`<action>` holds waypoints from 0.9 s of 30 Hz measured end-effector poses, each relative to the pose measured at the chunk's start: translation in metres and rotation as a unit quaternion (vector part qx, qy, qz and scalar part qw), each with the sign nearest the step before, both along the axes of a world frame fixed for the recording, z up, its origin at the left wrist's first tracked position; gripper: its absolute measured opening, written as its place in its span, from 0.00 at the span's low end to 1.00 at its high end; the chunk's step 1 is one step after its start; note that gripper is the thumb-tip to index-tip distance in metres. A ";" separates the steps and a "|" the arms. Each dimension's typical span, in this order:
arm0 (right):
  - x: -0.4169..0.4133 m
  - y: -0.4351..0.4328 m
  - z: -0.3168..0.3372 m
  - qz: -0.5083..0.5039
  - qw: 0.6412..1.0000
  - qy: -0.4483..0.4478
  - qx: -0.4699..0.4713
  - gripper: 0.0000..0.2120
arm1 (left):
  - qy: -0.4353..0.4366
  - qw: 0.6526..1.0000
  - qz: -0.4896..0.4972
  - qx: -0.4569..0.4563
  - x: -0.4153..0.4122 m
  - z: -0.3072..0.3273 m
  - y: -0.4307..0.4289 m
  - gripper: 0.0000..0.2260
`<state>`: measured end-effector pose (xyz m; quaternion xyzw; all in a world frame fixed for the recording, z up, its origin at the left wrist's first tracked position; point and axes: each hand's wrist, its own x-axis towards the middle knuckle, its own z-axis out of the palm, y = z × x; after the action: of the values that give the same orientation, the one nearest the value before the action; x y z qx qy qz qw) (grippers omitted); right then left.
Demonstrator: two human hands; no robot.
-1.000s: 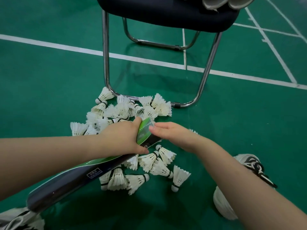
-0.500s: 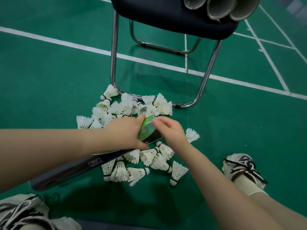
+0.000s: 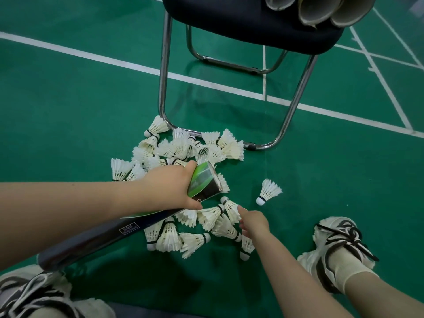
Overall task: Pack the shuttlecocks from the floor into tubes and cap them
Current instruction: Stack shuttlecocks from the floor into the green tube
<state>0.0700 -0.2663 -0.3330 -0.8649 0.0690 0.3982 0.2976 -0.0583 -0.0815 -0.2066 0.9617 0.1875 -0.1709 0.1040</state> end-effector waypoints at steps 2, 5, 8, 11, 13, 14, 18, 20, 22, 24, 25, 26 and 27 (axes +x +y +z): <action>0.001 0.005 0.002 -0.023 0.999 0.022 0.006 0.17 | 0.000 1.000 -0.001 0.002 0.001 -0.002 0.001 0.33; 0.001 0.013 -0.002 -0.028 0.999 0.039 0.019 0.16 | 0.001 1.000 -0.004 0.008 0.001 -0.005 0.002 0.35; 0.001 0.022 -0.008 -0.034 0.999 0.031 0.010 0.15 | 0.005 1.000 -0.003 0.003 0.001 -0.007 0.002 0.35; -0.001 0.027 -0.005 0.043 0.997 -0.060 -0.031 0.08 | 0.009 1.000 -0.003 -0.002 -0.001 -0.010 0.002 0.34; -0.003 0.029 0.000 0.062 0.989 -0.132 -0.020 0.08 | 0.011 1.000 -0.002 -0.005 -0.001 -0.012 0.004 0.35; -0.004 0.030 0.004 0.055 0.986 -0.156 -0.002 0.08 | 0.011 1.000 0.001 -0.007 -0.001 -0.012 0.005 0.36; -0.004 0.033 0.028 0.006 0.964 -0.252 0.084 0.17 | 0.005 1.000 0.013 0.006 -0.001 -0.011 0.011 0.36; -0.004 0.032 0.043 -0.024 0.942 -0.291 0.164 0.18 | 0.002 1.000 0.016 0.008 -0.001 -0.011 0.014 0.35; -0.007 0.034 0.057 -0.056 0.916 -0.307 0.251 0.18 | -0.001 1.000 0.017 0.008 -0.003 -0.010 0.015 0.35; -0.010 0.039 0.071 -0.087 0.889 -0.315 0.321 0.18 | -0.004 1.000 0.016 0.011 -0.004 -0.008 0.015 0.34; -0.012 0.043 0.078 -0.095 0.877 -0.314 0.350 0.17 | -0.007 1.000 0.016 0.010 -0.005 -0.008 0.015 0.34; -0.015 0.046 0.085 -0.093 0.870 -0.306 0.376 0.17 | -0.009 1.000 0.017 0.008 -0.006 -0.008 0.014 0.33; -0.017 0.049 0.092 -0.073 0.868 -0.292 0.395 0.17 | -0.010 1.000 0.018 0.006 -0.007 -0.008 0.013 0.33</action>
<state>0.0534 -0.2178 -0.2406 -0.7443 -0.1214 0.0985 0.6492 -0.0651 -0.0683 -0.2145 0.9604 0.2045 -0.1581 0.1036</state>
